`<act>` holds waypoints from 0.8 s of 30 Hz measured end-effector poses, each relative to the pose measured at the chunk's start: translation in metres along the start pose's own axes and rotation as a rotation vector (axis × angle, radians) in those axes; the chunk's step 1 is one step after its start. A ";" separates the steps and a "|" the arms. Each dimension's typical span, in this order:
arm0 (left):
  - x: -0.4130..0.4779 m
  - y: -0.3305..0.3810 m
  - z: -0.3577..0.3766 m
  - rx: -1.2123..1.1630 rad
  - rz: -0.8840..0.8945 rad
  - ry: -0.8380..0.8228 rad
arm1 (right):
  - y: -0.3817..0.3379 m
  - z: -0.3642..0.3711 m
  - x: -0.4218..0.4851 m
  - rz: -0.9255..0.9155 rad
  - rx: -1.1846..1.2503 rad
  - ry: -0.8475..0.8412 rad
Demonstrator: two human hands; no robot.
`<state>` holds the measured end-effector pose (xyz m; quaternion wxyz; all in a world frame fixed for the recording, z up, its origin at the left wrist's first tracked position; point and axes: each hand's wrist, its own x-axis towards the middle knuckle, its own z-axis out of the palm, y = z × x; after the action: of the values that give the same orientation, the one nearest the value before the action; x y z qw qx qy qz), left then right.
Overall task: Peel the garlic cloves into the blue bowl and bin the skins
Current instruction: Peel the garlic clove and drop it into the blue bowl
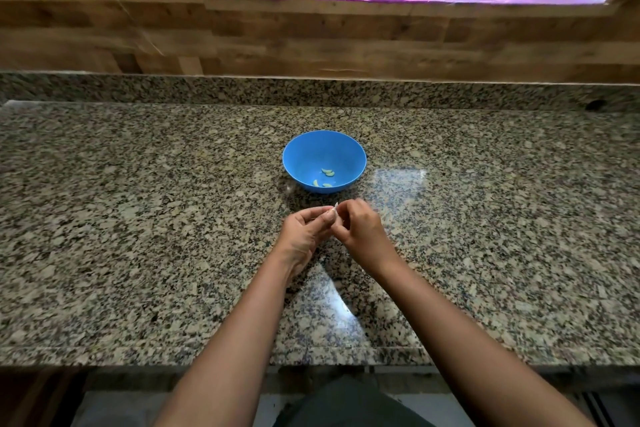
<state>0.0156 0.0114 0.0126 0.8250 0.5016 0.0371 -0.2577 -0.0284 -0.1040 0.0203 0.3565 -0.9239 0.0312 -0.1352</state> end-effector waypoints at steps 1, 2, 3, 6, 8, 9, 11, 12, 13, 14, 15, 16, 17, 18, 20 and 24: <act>0.000 0.000 0.000 0.001 0.000 0.002 | 0.000 0.000 0.000 -0.010 -0.007 -0.012; 0.000 0.000 0.000 0.000 -0.003 0.003 | 0.001 0.000 0.000 -0.023 -0.015 -0.024; 0.000 0.000 0.000 -0.004 -0.008 0.003 | 0.001 0.000 0.000 -0.040 -0.023 -0.037; -0.001 0.001 -0.001 -0.030 -0.022 0.001 | 0.003 -0.001 -0.002 -0.086 -0.031 -0.058; -0.001 0.001 -0.002 -0.053 -0.031 -0.001 | 0.005 -0.002 -0.002 -0.085 -0.021 -0.060; -0.001 0.001 -0.002 -0.060 -0.036 -0.002 | 0.005 -0.002 -0.002 -0.082 -0.018 -0.062; -0.001 0.002 -0.002 -0.069 -0.047 -0.001 | 0.006 -0.002 -0.001 -0.081 -0.018 -0.066; -0.001 0.002 -0.002 -0.072 -0.053 0.001 | 0.006 -0.002 -0.001 -0.084 -0.025 -0.069; -0.001 0.002 -0.001 -0.076 -0.057 0.004 | 0.005 -0.002 -0.001 -0.089 -0.036 -0.073; -0.002 0.002 0.000 -0.076 -0.059 0.007 | 0.005 -0.002 0.000 -0.093 -0.049 -0.082; -0.002 0.002 0.000 -0.070 -0.060 0.010 | 0.004 -0.002 0.000 -0.096 -0.059 -0.091; -0.001 0.002 0.001 -0.059 -0.059 0.014 | 0.004 -0.002 0.001 -0.095 -0.064 -0.100; -0.001 0.002 0.001 -0.046 -0.057 0.012 | 0.005 -0.002 0.001 -0.093 -0.062 -0.103; -0.001 0.002 0.001 -0.040 -0.056 0.009 | 0.005 -0.002 0.002 -0.086 -0.057 -0.103; 0.000 0.002 0.000 -0.054 -0.059 0.003 | 0.005 -0.002 0.003 -0.064 -0.035 -0.095; 0.002 0.005 -0.002 -0.083 -0.085 -0.030 | 0.006 -0.002 0.008 0.014 0.009 -0.081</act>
<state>0.0203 0.0140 0.0147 0.8340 0.4609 0.0568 -0.2981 -0.0211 -0.1112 0.0199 0.3627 -0.9267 0.0224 -0.0954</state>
